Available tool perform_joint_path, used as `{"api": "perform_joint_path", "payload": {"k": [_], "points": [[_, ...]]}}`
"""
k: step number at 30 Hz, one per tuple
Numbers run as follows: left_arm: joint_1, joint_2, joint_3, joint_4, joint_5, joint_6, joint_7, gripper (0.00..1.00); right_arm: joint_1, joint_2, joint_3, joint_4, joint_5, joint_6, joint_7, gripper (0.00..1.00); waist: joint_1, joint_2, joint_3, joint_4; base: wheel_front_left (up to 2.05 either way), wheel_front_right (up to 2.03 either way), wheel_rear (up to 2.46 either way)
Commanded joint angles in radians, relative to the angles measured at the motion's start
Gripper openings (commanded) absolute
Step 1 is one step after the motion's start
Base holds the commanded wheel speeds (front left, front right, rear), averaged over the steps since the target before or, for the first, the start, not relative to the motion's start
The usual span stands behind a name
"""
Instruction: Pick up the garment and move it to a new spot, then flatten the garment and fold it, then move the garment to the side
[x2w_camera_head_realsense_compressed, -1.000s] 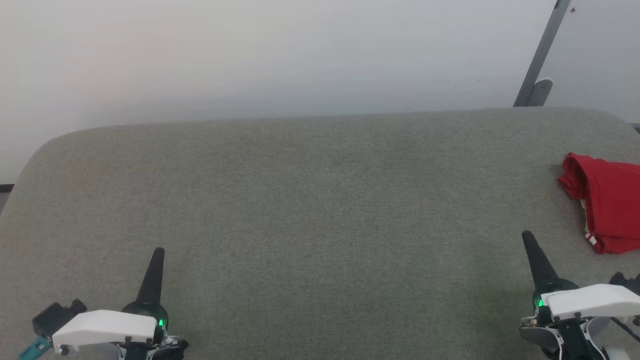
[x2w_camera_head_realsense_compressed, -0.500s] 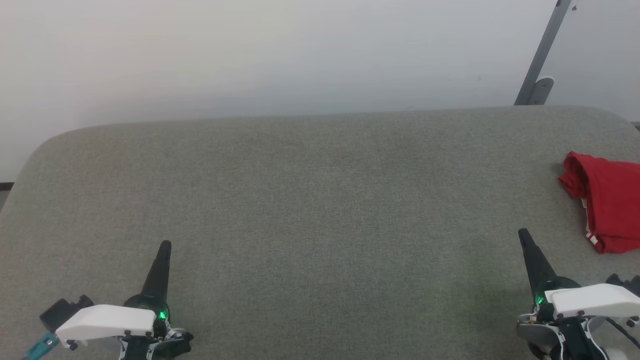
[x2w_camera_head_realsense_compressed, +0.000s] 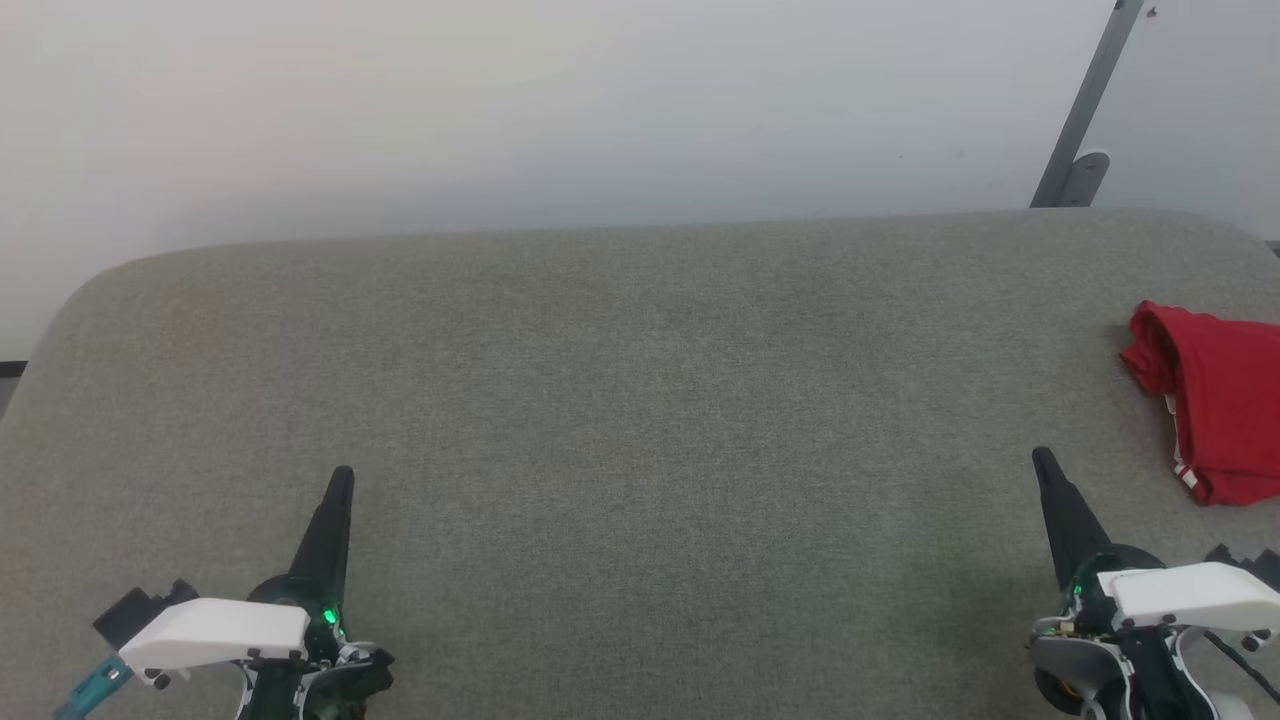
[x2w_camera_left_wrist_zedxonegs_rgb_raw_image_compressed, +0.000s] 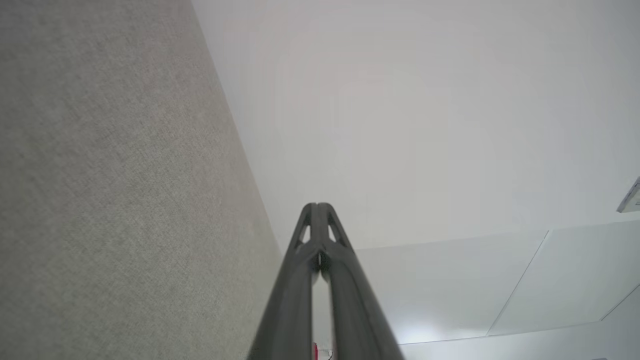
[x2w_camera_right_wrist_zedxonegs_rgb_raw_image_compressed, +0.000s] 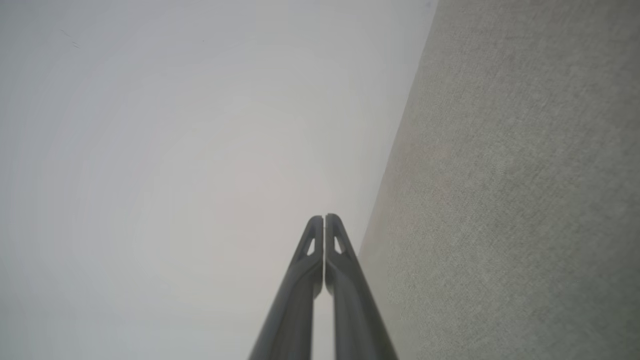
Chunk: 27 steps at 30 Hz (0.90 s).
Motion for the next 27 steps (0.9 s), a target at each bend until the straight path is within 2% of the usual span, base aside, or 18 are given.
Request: {"api": "perform_joint_path", "payload": {"k": [1, 15, 27], "points": [[-0.019, -0.001, -0.001, -0.002, -0.031, -0.004, 0.011, 0.00, -0.014, 0.005, -0.004, -0.010, 0.022, 0.000, 0.009, 0.00, 0.0000, -0.0001, 0.001, 0.000, 0.00, 0.00, 0.00], [-0.029, -0.013, -0.004, 0.000, -0.103, -0.005, 0.030, 0.00, -0.016, 0.017, -0.009, -0.014, 0.099, 0.000, 0.026, 0.00, 0.0000, -0.0001, 0.005, 0.001, 0.00, 0.00, 0.00], [-0.029, -0.012, -0.004, 0.000, -0.101, -0.004, 0.030, 0.00, -0.015, 0.016, -0.008, -0.013, 0.095, 0.000, 0.026, 0.00, 0.0000, -0.0001, 0.005, 0.001, 0.00, 0.00, 0.00]]}}
